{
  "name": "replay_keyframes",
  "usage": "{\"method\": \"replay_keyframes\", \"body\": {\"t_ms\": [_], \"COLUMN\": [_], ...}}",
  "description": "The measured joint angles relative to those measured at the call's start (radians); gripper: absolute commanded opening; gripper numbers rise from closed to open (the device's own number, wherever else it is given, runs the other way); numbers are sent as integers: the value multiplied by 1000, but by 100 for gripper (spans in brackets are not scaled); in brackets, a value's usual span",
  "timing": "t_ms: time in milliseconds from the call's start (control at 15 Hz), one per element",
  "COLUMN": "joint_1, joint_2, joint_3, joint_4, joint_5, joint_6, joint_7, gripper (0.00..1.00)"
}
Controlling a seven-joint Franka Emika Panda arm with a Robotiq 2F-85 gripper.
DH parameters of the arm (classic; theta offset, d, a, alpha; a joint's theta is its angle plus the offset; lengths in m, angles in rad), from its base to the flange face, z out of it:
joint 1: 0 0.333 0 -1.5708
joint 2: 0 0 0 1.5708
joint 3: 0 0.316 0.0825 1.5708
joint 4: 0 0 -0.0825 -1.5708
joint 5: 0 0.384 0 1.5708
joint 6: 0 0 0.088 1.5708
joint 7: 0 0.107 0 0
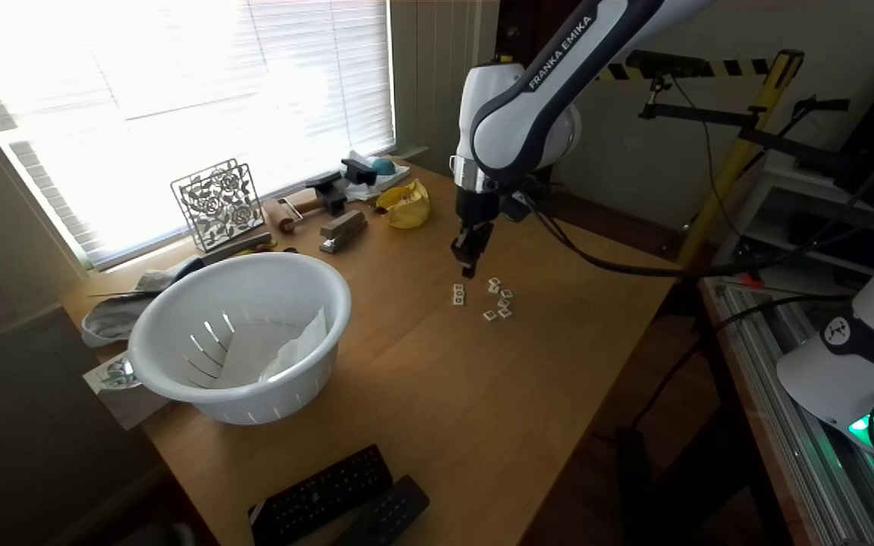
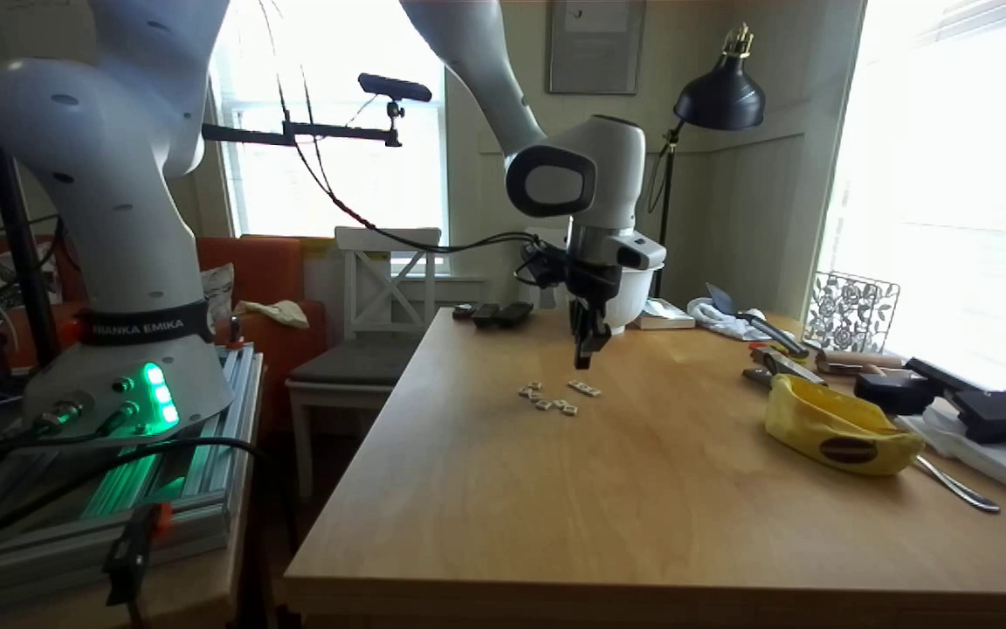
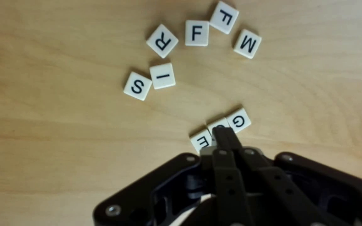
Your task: Move some of the letter tiles to the left
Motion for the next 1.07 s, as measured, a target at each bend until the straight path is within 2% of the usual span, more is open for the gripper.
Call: {"method": "replay_keyframes", "body": {"t_ms": [467,1067], "joint_1": [-4,-6], "joint_2": [-44,-34], "joint_3": [-42,-55], "joint_4": [-79,-112], "joint_5": [0,48], "joint_6": [26,82], "joint_7": [16,129], "gripper": [0,0]}}
